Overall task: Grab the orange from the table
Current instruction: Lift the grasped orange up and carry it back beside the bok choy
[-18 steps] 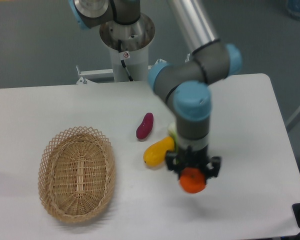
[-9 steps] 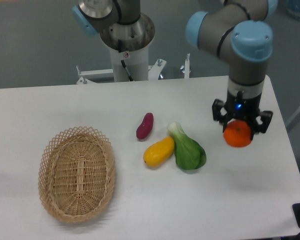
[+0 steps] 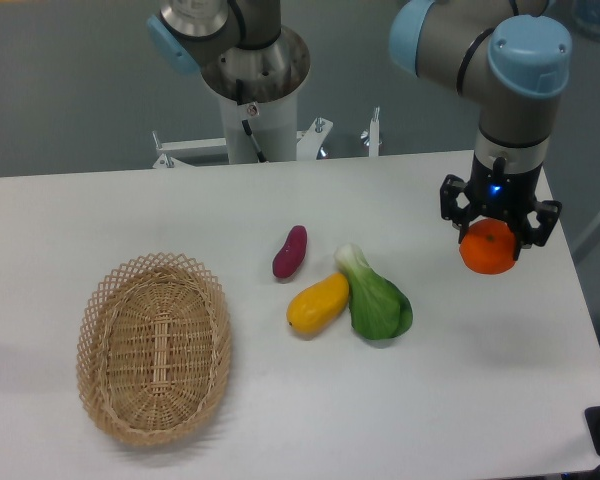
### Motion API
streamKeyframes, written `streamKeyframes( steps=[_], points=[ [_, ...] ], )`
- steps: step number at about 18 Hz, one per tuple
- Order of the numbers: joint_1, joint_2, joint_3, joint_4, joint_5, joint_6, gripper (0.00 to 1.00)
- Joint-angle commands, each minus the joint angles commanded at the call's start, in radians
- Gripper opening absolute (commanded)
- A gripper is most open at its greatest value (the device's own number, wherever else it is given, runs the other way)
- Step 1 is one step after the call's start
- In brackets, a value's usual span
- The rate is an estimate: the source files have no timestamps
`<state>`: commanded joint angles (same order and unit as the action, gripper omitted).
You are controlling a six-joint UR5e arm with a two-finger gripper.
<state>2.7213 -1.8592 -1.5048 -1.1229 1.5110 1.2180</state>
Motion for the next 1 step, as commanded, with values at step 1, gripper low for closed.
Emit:
streamKeyframes(
  steps=[1],
  points=[
    [0.002, 0.0, 0.0, 0.002, -0.008, 0.0, 0.58]
  ],
)
